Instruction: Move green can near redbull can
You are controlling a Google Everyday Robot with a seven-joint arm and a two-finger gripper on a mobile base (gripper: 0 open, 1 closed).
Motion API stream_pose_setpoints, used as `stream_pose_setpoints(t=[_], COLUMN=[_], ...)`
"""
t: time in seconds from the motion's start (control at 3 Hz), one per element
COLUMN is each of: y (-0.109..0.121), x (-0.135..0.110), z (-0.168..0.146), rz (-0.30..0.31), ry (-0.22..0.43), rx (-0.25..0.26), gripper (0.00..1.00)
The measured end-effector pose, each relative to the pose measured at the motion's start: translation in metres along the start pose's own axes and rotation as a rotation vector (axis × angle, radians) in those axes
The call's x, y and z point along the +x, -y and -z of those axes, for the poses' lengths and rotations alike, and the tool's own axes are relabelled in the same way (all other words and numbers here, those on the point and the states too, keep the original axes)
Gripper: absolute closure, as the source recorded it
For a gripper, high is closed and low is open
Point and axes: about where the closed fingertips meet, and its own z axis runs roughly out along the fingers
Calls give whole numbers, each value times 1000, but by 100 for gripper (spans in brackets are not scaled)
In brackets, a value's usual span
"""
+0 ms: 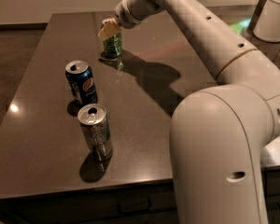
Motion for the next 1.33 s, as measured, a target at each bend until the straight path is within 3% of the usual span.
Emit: stream_pose_setpoints(t=[0.67,1.0,1.33], y=[-2,-6,-15], x=[4,17,36], z=[25,61,103], rz=[17,31,59], ry=[36,54,70], rx=[-1,0,-4], gripper=[87,100,100])
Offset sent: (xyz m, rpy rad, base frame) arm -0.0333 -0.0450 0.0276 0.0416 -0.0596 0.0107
